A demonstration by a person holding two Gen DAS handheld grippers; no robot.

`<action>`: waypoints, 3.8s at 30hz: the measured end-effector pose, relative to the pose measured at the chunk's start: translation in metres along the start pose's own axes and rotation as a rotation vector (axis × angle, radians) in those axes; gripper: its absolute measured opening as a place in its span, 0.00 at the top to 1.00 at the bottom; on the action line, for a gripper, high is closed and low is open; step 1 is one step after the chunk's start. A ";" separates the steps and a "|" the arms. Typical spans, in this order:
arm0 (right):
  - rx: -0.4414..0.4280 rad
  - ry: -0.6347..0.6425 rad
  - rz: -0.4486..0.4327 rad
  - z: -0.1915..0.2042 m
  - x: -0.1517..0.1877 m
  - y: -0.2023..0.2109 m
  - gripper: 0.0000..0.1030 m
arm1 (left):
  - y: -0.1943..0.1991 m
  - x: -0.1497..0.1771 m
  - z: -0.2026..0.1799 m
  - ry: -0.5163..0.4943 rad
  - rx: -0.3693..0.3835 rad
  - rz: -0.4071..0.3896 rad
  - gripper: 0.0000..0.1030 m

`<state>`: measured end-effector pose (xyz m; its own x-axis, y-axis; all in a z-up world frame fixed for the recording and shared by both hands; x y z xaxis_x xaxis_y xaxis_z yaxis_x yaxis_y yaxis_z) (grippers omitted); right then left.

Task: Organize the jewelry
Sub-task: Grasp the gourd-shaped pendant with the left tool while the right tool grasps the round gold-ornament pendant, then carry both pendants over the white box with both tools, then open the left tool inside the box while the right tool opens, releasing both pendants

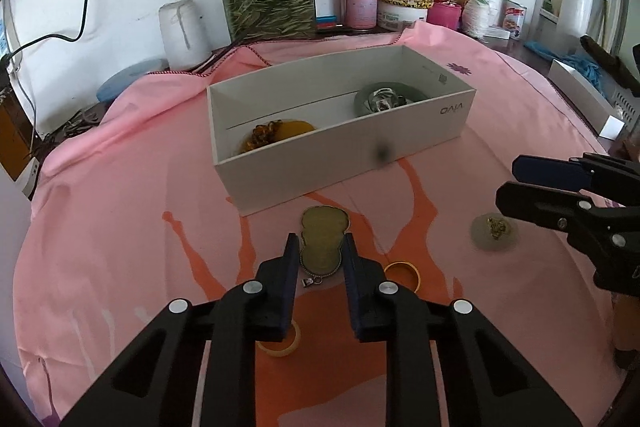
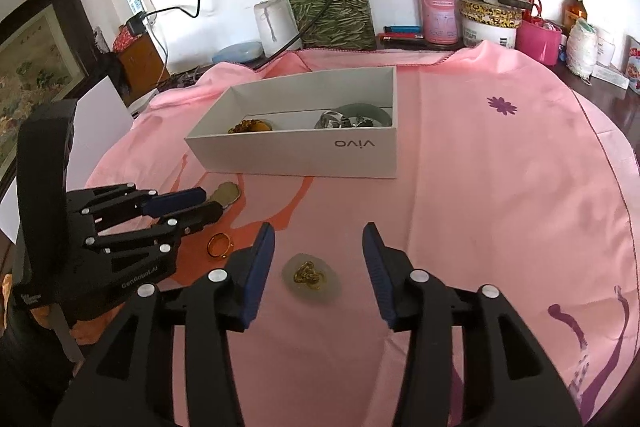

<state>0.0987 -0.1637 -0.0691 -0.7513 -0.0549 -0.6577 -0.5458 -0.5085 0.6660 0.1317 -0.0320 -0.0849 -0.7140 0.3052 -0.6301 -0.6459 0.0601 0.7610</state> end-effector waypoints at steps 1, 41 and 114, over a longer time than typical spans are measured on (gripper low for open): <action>-0.001 -0.006 -0.004 -0.001 -0.001 0.001 0.57 | -0.001 -0.001 0.000 -0.001 -0.005 0.000 0.73; 0.077 0.233 0.069 0.024 0.018 -0.010 0.65 | 0.030 -0.008 0.028 0.116 0.015 -0.072 0.77; 0.114 -0.039 -0.078 -0.021 -0.093 -0.051 0.77 | -0.026 -0.086 0.027 0.170 -0.101 -0.108 0.76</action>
<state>0.2047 -0.1503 -0.0493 -0.7173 0.0152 -0.6966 -0.6403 -0.4087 0.6504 0.2168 -0.0336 -0.0461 -0.6692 0.1374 -0.7303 -0.7386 -0.0148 0.6740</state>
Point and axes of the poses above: each gripper's, at about its wrist camera, not at the fingertips, and y roughly against the way its jaws point, z to its left, x to its underside, the point moved 8 cm from there along -y, roughly the way its jaws point, and after that the axes turned 6 degrees about -x, right-handed, at the moved point
